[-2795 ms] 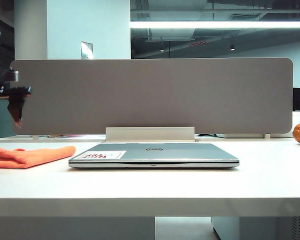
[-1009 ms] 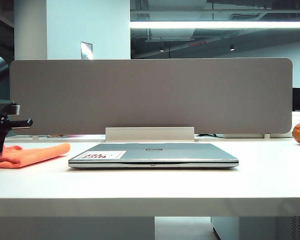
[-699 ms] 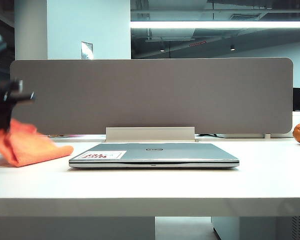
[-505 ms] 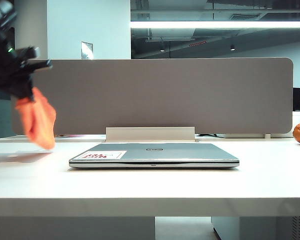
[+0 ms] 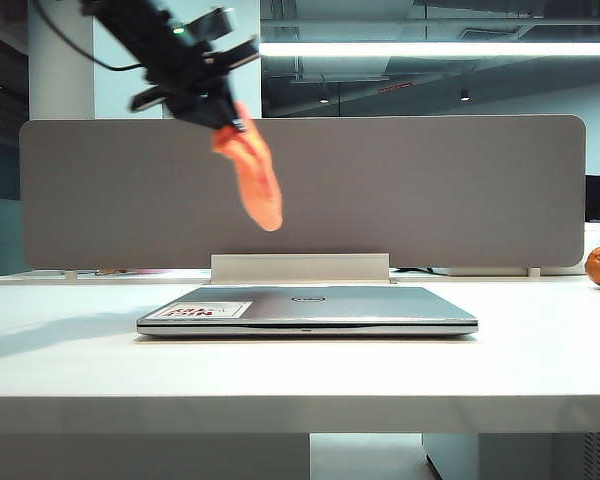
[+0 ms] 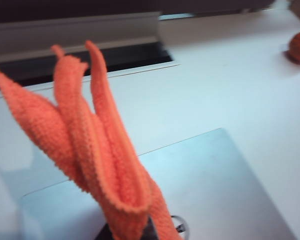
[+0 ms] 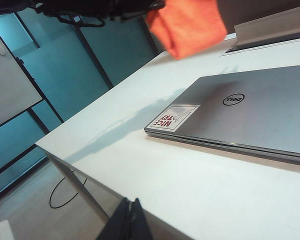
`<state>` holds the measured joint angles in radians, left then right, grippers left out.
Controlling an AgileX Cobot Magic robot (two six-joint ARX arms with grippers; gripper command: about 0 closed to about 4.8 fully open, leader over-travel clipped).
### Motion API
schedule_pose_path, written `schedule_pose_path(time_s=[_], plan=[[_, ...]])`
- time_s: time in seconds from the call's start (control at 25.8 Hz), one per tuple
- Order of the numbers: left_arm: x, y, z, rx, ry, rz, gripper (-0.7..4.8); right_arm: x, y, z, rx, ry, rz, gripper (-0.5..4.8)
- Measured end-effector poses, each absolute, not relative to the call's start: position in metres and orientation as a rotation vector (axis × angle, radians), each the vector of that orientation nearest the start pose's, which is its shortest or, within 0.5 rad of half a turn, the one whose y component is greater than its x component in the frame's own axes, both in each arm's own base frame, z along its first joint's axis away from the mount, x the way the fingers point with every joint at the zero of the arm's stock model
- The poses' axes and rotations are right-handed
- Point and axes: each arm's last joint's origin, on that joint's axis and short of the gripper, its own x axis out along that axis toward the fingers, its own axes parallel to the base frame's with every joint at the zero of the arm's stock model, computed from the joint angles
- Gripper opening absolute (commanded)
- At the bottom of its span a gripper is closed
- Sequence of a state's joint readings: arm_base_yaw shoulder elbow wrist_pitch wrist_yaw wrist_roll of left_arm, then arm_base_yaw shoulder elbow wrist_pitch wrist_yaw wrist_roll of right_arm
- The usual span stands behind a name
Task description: Pick up the orange rag and put it over the laptop.
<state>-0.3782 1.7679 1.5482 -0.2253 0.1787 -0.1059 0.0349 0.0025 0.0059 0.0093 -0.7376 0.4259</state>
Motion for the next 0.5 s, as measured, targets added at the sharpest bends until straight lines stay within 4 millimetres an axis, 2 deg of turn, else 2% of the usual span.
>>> schedule_pose_path(time_s=[0.12, 0.19, 0.31, 0.39, 0.5], plan=[[0.377, -0.181, 0.320, -0.045, 0.465, -0.580, -0.06, 0.089, 0.023, 0.166, 0.400, 0.153, 0.763, -0.05], [0.375, -0.204, 0.308, -0.033, 0.472, -0.631, -0.06, 0.089, 0.023, 0.166, 0.400, 0.152, 0.763, -0.05], [0.375, -0.221, 0.294, -0.022, 0.489, -0.662, -0.06, 0.089, 0.023, 0.166, 0.400, 0.153, 0.762, -0.05], [0.379, -0.232, 0.274, -0.008, 0.538, -0.673, -0.06, 0.089, 0.023, 0.166, 0.400, 0.153, 0.762, -0.05], [0.383, -0.234, 0.244, 0.020, 0.663, -0.644, -0.06, 0.089, 0.023, 0.166, 0.400, 0.153, 0.762, -0.05]])
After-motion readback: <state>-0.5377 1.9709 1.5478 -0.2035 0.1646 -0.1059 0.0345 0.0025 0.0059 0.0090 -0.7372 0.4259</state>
